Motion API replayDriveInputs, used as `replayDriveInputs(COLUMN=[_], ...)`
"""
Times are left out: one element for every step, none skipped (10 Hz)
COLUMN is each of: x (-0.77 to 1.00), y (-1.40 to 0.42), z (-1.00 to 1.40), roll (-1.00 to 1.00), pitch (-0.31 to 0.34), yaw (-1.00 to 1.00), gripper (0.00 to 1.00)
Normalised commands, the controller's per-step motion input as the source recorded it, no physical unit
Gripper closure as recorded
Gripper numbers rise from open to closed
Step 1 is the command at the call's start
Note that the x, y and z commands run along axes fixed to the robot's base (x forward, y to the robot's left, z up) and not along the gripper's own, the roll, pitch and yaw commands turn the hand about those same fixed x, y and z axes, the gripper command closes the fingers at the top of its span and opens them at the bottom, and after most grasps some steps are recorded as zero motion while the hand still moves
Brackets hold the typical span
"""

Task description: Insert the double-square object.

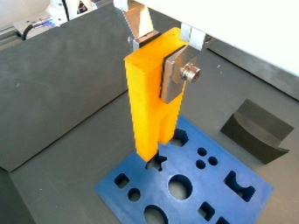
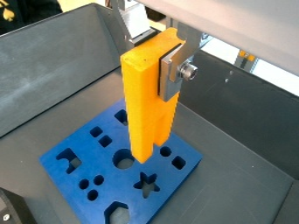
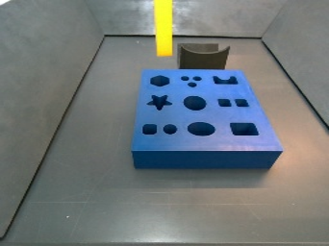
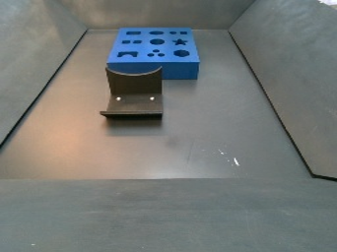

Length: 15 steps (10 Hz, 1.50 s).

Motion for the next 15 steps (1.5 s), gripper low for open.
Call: replayDriveInputs(x=[0.16, 0.46, 0.65, 0.66, 0.77, 0.91, 0.69, 0.35, 0.30, 0.31, 0.34, 0.38, 0.38, 0.34, 0.28], y=[0.01, 0.05, 0.00, 0.00, 0.00, 0.00, 0.00, 0.07, 0.08, 0.08, 0.08, 0.09, 0.10, 0.11, 0.12], z=[-0.10, -0.49, -0.63, -0.67, -0.59, -0.28, -0.06, 0.00, 0.06, 0.07, 0.07, 0.01, 0.00, 0.00, -0.01], roll=[0.02, 0.17, 0.25, 0.24, 0.19, 0.12, 0.03, 0.00, -0.04, -0.04, -0.04, 0.00, 0.00, 0.01, 0.03], pitch=[0.000, 0.066, 0.077, 0.021, 0.000, 0.000, 0.000, 0.000, 0.000, 0.000, 0.000, 0.000, 0.084, 0.186, 0.271], yaw=[-0.09, -0.16, -0.15, -0.12, -0.09, -0.23, -0.48, -0.80, -0.85, -0.84, -0.82, -0.75, -0.64, -0.56, -0.52], gripper=[1.00, 1.00, 1.00, 1.00, 1.00, 1.00, 1.00, 1.00, 1.00, 1.00, 1.00, 1.00, 1.00, 1.00, 1.00])
